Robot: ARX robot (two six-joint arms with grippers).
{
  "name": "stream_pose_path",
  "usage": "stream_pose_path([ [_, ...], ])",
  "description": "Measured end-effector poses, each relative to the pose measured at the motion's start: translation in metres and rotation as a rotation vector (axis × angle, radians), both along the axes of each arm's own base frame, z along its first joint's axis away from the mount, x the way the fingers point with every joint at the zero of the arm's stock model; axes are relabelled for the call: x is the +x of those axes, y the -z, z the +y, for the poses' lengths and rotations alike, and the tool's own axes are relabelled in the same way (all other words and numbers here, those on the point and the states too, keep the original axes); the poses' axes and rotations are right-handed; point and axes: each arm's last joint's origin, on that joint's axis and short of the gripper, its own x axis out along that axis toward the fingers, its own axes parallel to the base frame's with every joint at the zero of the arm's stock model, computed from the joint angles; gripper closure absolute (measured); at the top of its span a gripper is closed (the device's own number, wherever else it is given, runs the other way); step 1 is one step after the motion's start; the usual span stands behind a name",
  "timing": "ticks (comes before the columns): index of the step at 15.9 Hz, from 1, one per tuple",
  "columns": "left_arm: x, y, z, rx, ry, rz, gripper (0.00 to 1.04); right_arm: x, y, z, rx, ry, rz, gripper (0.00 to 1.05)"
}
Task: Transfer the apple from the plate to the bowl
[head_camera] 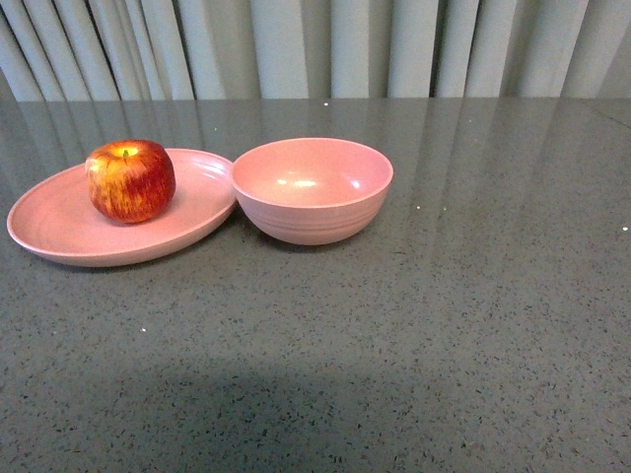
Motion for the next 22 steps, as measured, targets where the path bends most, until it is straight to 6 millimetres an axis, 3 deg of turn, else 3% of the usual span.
stream_pose_path([
  [7,0.0000,0.0000,0.0000,0.000,0.000,0.000,0.07,0.0000,0.0000,0.0000,0.000,0.000,0.000,0.41],
  [9,0.0000,0.0000,0.0000,0.000,0.000,0.000,0.07,0.0000,0.0000,0.0000,0.000,0.000,0.000,0.24],
  [10,0.0000,0.0000,0.0000,0.000,0.000,0.000,0.07,0.0000,0.0000,0.0000,0.000,0.000,0.000,0.06],
  [17,0.0001,0.0006,0.0001,-0.002,-0.002,0.007,0.07,0.0000,0.0000,0.0000,0.000,0.000,0.000,0.07],
  [19,0.0023,-0.0003,-0.0029,-0.064,-0.109,0.359,0.07,0.0000,0.0001,0.0000,-0.002,-0.001,0.001,0.07],
  [22,0.0047,-0.0057,-0.0031,-0.118,-0.131,0.372,0.07,0.0000,0.0000,0.0000,-0.001,0.000,0.000,0.07],
])
